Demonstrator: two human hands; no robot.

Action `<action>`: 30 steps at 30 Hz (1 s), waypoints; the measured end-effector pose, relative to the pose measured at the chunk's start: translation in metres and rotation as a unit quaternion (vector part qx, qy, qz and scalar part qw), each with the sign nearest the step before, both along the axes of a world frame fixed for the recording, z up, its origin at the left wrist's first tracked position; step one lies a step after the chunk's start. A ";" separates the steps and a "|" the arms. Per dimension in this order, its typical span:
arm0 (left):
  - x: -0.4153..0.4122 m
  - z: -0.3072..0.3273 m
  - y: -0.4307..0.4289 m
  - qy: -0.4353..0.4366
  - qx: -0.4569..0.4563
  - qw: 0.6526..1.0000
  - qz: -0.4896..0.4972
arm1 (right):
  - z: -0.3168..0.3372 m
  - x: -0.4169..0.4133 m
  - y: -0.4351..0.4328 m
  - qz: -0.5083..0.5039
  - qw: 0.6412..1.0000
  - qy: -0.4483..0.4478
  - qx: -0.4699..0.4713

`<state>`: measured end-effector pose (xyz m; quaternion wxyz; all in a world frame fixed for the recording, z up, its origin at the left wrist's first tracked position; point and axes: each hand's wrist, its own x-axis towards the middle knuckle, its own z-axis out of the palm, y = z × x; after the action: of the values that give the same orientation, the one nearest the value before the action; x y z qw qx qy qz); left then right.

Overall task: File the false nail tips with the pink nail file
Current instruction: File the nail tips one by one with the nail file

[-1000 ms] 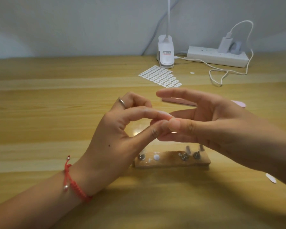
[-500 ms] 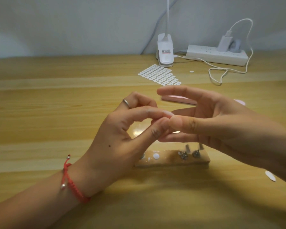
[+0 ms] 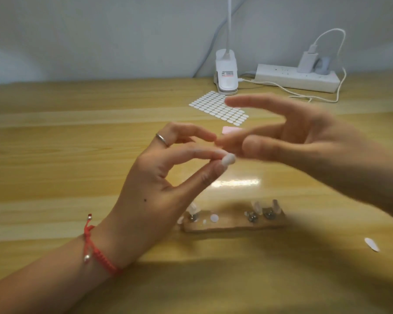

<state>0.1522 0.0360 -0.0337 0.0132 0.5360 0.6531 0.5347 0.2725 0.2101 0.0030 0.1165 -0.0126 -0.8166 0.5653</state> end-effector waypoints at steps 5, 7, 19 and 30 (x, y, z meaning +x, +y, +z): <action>-0.006 -0.001 0.001 -0.071 0.011 0.997 0.018 | -0.012 -0.001 0.038 -0.150 0.886 -0.094 0.428; -0.007 -0.002 0.001 -0.090 0.008 0.996 0.022 | -0.024 -0.002 0.046 -0.155 0.882 -0.084 0.438; -0.012 -0.002 -0.001 -0.215 -0.027 0.975 0.049 | -0.031 -0.003 0.063 -0.205 0.910 0.012 0.361; -0.015 -0.004 0.001 -0.312 -0.026 0.950 0.016 | -0.011 -0.004 0.013 -0.081 0.882 0.159 0.437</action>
<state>0.1369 0.0365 -0.0378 0.2218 0.3315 0.6388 0.6579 0.2689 0.2233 -0.0084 0.2833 0.0633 -0.9475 0.1342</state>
